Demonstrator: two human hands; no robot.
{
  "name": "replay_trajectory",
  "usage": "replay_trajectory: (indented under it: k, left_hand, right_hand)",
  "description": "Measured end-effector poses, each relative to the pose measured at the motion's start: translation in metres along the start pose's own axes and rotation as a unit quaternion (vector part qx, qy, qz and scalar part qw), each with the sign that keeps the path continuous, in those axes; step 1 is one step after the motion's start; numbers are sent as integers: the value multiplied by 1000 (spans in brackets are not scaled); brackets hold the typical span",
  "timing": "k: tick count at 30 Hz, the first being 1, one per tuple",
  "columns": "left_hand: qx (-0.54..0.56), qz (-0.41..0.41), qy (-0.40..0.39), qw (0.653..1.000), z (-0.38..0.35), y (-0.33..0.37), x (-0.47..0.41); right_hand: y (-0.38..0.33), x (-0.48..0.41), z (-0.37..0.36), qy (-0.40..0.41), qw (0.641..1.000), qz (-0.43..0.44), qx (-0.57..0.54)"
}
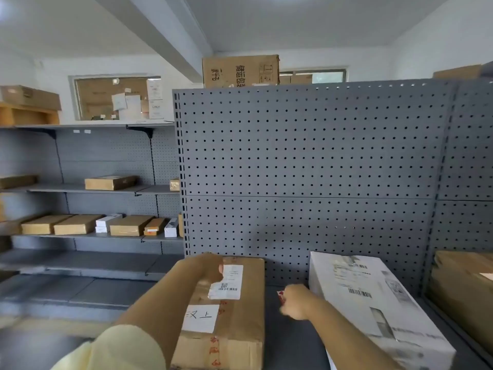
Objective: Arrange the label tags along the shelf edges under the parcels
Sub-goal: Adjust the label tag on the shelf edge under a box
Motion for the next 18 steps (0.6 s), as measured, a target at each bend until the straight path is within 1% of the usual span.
replay_trajectory:
  k: [1,4,7,13,18]
  left_hand:
    - [-2,1,-6,1000,-3,0,-4]
    - [9,0,-2,1000,-7,-3,-20]
    - [19,-4,-10,1000,-15,-2,-38]
    - [22,-13,4,1000,-15,0,-61]
    - [33,-13,12,999,-15,-1,-69]
  right_hand:
    - [0,-2,-4,-2,1000,11,12]
    - [14,-15,-6,15,1000,-21,6]
    - [21,-28,-9,34,999,-28,26]
    - [13,-52,-17,67,996,-28,56]
    - [8,-60,-12,131,990,-29,51]
Point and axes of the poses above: each hand's wrist, its own x-axis away from the middle knuckle, its own z-axis out of the back of the hand, y = z × x, the point moved 8 cm from there along -x, towards the middle knuckle, and after that the axes turned 7 degrees about -y, right-handed, at the moved point
